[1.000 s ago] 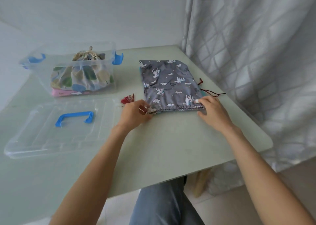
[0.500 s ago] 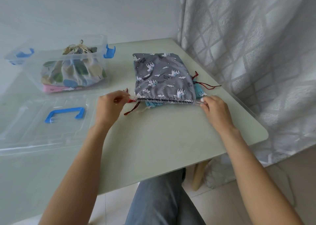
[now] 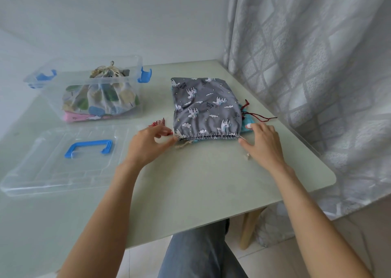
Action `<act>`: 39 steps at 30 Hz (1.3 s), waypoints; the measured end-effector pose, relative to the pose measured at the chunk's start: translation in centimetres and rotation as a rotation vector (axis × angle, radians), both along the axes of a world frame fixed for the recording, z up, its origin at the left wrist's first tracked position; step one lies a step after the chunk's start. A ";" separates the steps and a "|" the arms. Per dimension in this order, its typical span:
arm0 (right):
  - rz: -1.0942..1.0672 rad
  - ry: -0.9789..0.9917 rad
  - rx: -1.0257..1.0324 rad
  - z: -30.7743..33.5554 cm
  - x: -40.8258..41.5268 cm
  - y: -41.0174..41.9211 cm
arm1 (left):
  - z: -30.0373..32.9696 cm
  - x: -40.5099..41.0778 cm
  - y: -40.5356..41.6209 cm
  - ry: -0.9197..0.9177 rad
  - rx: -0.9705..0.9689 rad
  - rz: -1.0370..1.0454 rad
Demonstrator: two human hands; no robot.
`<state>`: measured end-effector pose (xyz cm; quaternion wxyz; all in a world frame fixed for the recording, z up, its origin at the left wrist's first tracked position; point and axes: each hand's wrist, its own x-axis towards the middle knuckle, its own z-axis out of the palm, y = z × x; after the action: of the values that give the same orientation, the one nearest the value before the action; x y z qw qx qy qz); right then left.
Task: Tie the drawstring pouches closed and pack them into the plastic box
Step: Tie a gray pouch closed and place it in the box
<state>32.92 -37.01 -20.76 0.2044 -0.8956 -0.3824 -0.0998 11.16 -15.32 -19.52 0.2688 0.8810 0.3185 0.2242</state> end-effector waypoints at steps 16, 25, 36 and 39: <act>0.144 0.541 0.405 1.6 -0.1 0.3 | -0.3 0.8 0.5 -0.132 -0.076 0.034; 0.034 0.731 0.624 1.5 0.9 0.5 | 2.1 0.3 0.1 -0.779 -0.837 0.100; 0.547 1.090 0.976 6.2 -2.1 5.9 | 4.7 4.6 -1.7 -1.252 -1.187 -0.114; 0.481 1.229 0.990 6.0 -1.7 6.6 | 4.2 4.7 -0.8 -1.105 -1.126 -0.072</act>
<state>31.26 -30.37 -14.75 0.7640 -0.4905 -0.2953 0.2976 15.84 -16.09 -15.29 0.8007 0.3833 0.1758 0.4255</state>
